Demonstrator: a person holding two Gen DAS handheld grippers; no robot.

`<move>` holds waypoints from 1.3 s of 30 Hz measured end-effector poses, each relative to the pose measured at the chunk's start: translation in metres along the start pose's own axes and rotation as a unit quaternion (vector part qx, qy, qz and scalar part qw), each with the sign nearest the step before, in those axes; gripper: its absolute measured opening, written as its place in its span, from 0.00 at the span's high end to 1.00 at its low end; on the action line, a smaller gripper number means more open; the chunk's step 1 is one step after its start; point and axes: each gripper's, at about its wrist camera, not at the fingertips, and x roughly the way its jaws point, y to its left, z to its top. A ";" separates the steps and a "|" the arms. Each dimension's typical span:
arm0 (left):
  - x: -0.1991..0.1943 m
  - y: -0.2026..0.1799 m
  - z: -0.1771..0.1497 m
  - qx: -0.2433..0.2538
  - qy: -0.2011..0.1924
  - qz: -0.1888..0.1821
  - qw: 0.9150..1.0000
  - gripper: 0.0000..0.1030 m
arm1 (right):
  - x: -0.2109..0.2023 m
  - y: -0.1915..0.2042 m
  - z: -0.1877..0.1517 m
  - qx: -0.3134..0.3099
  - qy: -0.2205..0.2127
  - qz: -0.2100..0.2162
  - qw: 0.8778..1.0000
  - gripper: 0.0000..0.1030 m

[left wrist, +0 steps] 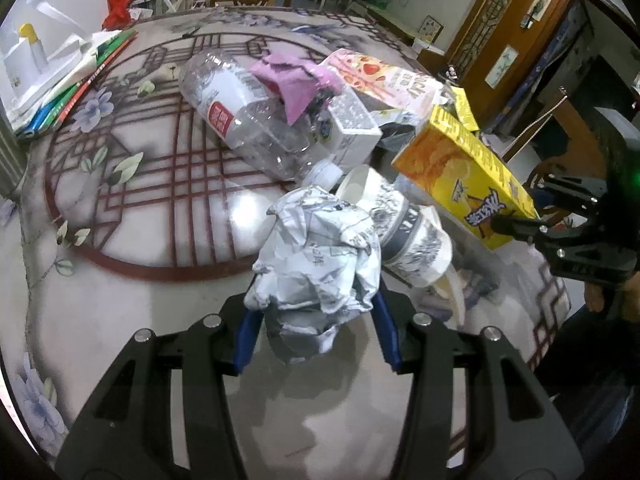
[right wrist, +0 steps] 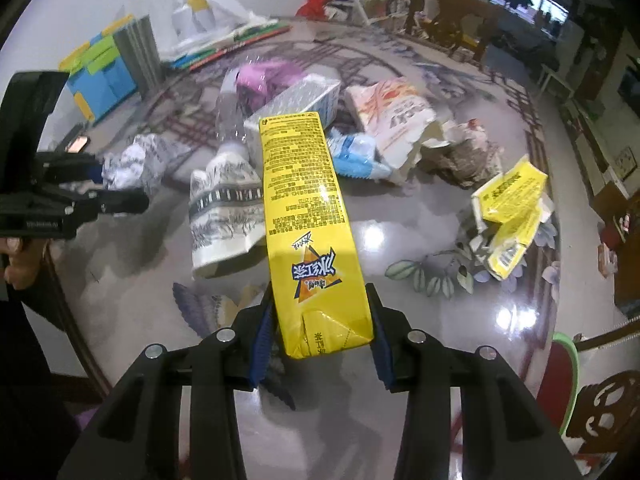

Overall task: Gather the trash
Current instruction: 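Carry the crumpled paper and yellow box over the red bucket with both grippers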

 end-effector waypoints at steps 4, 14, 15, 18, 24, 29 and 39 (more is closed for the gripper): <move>-0.007 -0.008 0.003 0.008 -0.007 -0.003 1.000 0.54 | -0.015 -0.006 -0.001 0.030 -0.021 -0.001 0.999 0.61; -0.015 -0.031 0.015 0.023 -0.019 -0.006 1.000 0.54 | -0.042 -0.024 -0.015 0.078 -0.049 -0.006 0.996 0.62; -0.015 -0.031 0.016 0.023 -0.020 -0.007 1.000 0.54 | -0.044 -0.027 -0.016 0.083 -0.050 -0.007 0.995 0.62; -0.017 -0.037 0.018 0.024 -0.021 -0.009 0.999 0.54 | -0.049 -0.033 -0.021 0.094 -0.055 -0.011 0.994 0.62; -0.022 -0.058 0.027 0.039 -0.029 -0.020 0.999 0.54 | -0.069 -0.049 -0.032 0.121 -0.075 -0.011 0.990 0.62; -0.017 -0.084 0.040 0.055 -0.030 -0.040 0.997 0.54 | -0.083 -0.062 -0.041 0.139 -0.086 -0.018 0.986 0.62; 0.008 -0.168 0.067 0.109 -0.023 -0.099 0.989 0.54 | -0.120 -0.118 -0.079 0.196 -0.108 -0.057 0.973 0.62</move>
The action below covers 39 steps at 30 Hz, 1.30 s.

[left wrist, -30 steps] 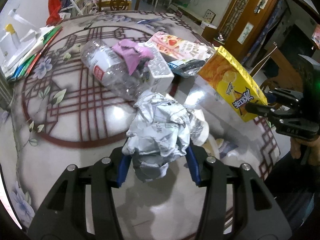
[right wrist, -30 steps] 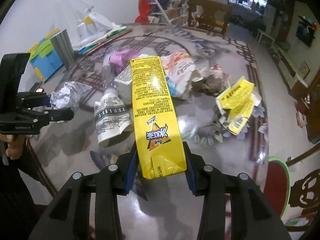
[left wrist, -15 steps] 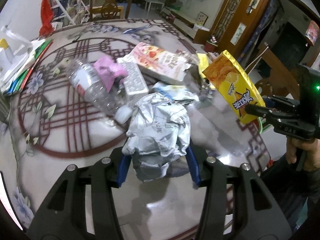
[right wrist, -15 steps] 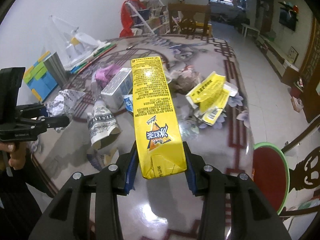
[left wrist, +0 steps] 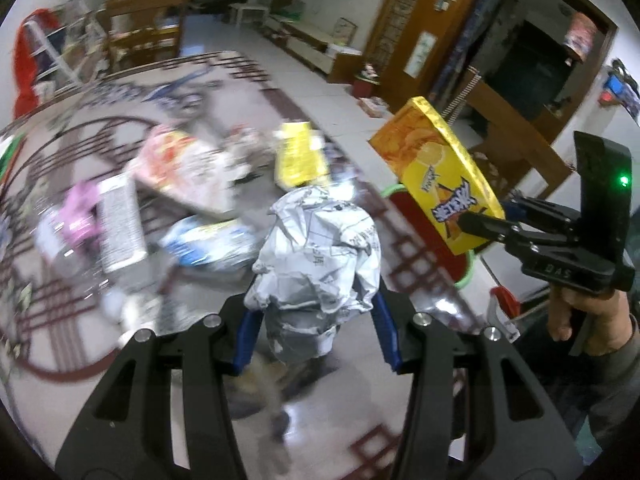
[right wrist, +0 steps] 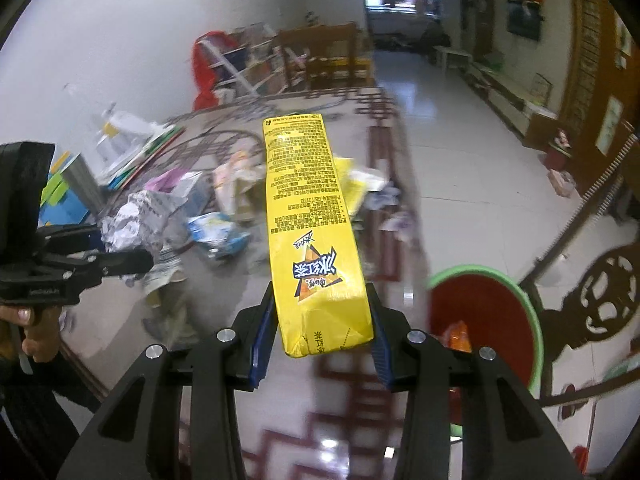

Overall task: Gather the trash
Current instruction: 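Carry the crumpled paper and yellow box over the red bucket with both grippers, then open both grippers to drop the paper and box into the bucket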

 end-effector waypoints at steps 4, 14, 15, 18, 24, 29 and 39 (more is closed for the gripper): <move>0.020 -0.033 0.016 0.028 0.005 -0.021 0.999 0.54 | -0.012 -0.038 -0.004 0.031 -0.009 -0.027 0.999 0.62; 0.073 -0.104 0.055 0.061 0.027 -0.091 0.994 0.54 | -0.030 -0.132 -0.034 0.113 -0.003 -0.089 0.990 0.62; 0.079 -0.111 0.058 0.065 0.029 -0.097 0.993 0.54 | -0.030 -0.137 -0.037 0.118 -0.002 -0.091 0.989 0.62; 0.099 -0.131 0.065 0.066 0.042 -0.116 0.990 0.54 | -0.030 -0.155 -0.046 0.139 0.006 -0.100 0.985 0.62; 0.133 -0.156 0.074 0.069 0.065 -0.134 0.986 0.54 | -0.019 -0.173 -0.065 0.165 0.032 -0.106 0.980 0.62; 0.158 -0.163 0.077 0.060 0.087 -0.142 0.984 0.54 | -0.016 -0.176 -0.072 0.158 0.045 -0.121 0.979 0.62; 0.172 -0.166 0.087 0.052 0.085 -0.137 0.986 0.22 | -0.012 -0.180 -0.069 0.163 0.047 -0.129 0.977 0.48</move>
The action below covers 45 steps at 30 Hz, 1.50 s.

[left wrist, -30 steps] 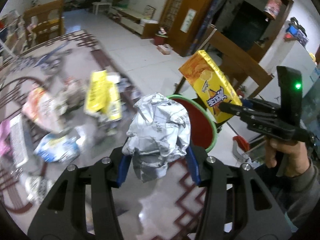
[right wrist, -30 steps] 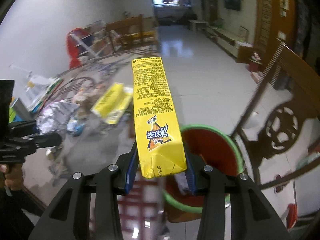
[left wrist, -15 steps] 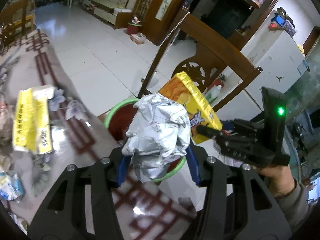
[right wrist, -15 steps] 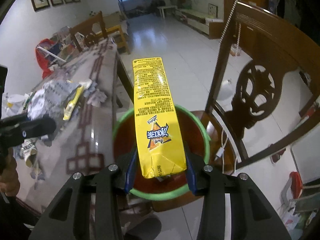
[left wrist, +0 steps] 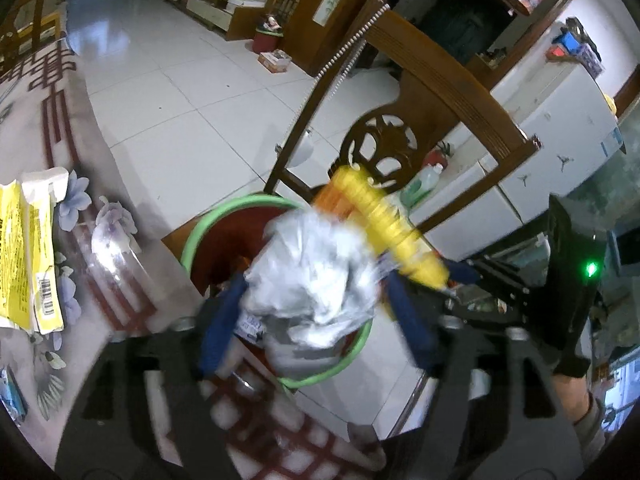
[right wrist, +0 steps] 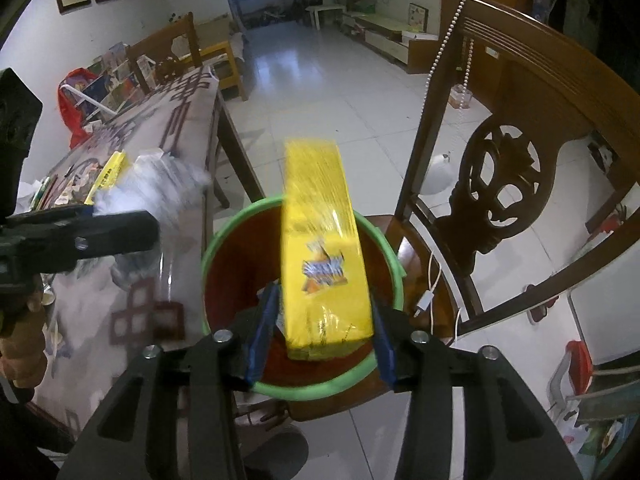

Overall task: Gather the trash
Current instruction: 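Open both grippers to drop the paper and box into the bucket, then move both grippers back over the trash on the table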

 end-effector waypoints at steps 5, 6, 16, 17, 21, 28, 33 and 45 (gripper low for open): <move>-0.008 0.003 0.007 -0.018 -0.022 -0.003 1.000 0.05 | -0.001 0.000 0.001 0.004 -0.003 -0.004 1.000 0.34; -0.012 0.004 0.007 -0.020 -0.025 -0.004 0.999 0.05 | -0.001 0.000 0.001 0.004 -0.003 -0.005 1.000 0.30; -0.041 0.017 -0.009 -0.037 -0.038 0.008 0.999 0.05 | -0.006 0.011 0.005 -0.002 -0.015 0.003 1.000 0.22; -0.043 0.018 -0.012 -0.039 -0.039 0.011 0.998 0.05 | -0.006 0.013 0.006 -0.003 -0.015 0.005 1.000 0.22; -0.062 0.031 -0.026 -0.046 -0.046 0.035 0.997 0.05 | -0.010 0.027 0.008 -0.013 -0.019 0.007 1.000 0.20; -0.117 0.062 -0.054 -0.065 -0.072 0.069 0.993 0.05 | -0.023 0.078 0.015 -0.048 -0.045 0.017 0.998 0.12; -0.169 0.092 -0.080 -0.090 -0.100 0.095 0.986 0.05 | -0.024 0.142 0.024 -0.093 -0.057 0.047 0.993 0.11; -0.267 0.178 -0.161 -0.179 -0.141 0.168 0.959 0.05 | -0.013 0.256 0.034 -0.167 -0.050 0.103 0.979 0.08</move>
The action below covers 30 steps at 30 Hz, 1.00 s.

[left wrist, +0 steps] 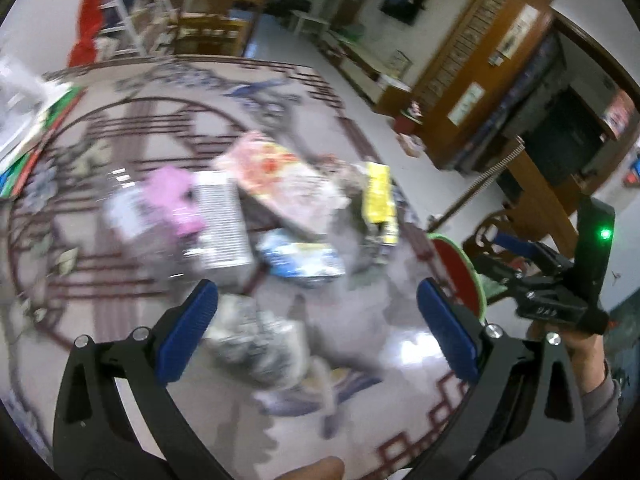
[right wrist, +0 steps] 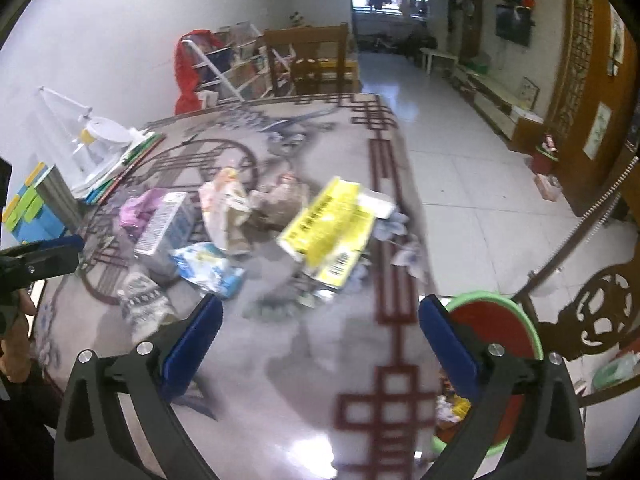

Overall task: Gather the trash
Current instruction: 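Move both grippers back over the trash on the table, then grasp clear plastic bottle with left gripper while right gripper grasps yellow packet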

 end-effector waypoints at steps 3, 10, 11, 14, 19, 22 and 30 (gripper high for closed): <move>-0.010 0.029 -0.002 -0.024 -0.008 0.011 1.000 0.05 | 0.008 0.015 0.007 0.000 0.005 0.012 1.000 0.08; -0.016 0.084 0.001 -0.085 -0.015 0.025 0.996 0.05 | 0.033 0.029 0.013 0.004 0.025 0.017 1.000 0.08; -0.015 0.090 0.003 -0.093 -0.016 0.025 0.995 0.05 | 0.036 0.029 0.014 0.007 0.027 0.015 0.999 0.08; -0.009 0.106 0.009 -0.121 -0.017 0.032 0.992 0.05 | 0.049 0.026 0.017 0.019 0.032 0.013 0.999 0.08; 0.004 0.127 0.019 -0.165 -0.017 0.039 0.985 0.05 | 0.068 0.017 0.025 0.028 0.041 0.004 0.999 0.08; 0.015 0.139 0.025 -0.188 -0.013 0.049 0.981 0.05 | 0.082 0.011 0.030 0.036 0.050 -0.001 0.998 0.08; 0.046 0.168 0.025 -0.253 0.000 0.072 0.965 0.07 | 0.120 -0.003 0.036 0.052 0.072 -0.013 0.996 0.08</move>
